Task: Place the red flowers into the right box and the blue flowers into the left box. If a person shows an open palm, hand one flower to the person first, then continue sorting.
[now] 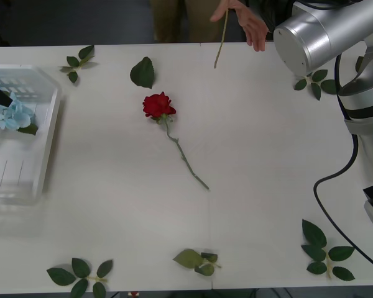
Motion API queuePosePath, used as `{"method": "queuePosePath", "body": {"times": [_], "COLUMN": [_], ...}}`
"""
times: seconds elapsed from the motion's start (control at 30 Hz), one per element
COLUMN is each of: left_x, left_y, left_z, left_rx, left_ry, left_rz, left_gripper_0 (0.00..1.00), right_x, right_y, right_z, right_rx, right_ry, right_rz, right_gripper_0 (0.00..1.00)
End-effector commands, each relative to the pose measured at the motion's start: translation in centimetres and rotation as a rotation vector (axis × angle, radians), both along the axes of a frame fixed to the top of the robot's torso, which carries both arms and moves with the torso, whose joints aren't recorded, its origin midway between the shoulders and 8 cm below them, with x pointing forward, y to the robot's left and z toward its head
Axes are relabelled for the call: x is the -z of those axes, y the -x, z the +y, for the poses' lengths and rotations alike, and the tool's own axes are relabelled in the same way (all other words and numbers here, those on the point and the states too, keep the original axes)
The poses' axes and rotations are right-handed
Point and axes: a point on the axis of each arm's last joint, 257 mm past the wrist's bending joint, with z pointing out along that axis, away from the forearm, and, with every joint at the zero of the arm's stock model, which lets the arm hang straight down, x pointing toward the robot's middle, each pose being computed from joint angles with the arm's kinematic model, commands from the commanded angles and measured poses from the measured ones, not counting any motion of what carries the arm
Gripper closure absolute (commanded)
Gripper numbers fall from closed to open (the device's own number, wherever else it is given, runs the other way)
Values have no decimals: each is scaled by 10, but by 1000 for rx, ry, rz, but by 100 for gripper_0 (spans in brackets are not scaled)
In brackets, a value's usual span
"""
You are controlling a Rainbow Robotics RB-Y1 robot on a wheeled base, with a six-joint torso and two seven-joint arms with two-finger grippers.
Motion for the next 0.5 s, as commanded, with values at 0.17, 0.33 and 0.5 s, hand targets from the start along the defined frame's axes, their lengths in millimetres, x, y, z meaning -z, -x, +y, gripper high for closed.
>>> {"method": "queuePosePath", "body": {"times": [0.17, 0.33, 0.5], "left_x": [-4, -4, -4], "left_y": [-3, -3, -3], "left_z": [2, 2, 2], "left_rx": [-40, -40, -41], "left_ry": [17, 17, 13], "left_rz": [-27, -27, -26], "left_gripper_0": [0, 0, 0], "right_x": [-38, -38, -36], "right_y": [14, 14, 15], "right_z": [28, 29, 30], "right_rx": [-62, -64, -70], "right_ry": [-7, -8, -14], "right_rz": [-73, -73, -66], "right_gripper_0": [100, 100, 100]}}
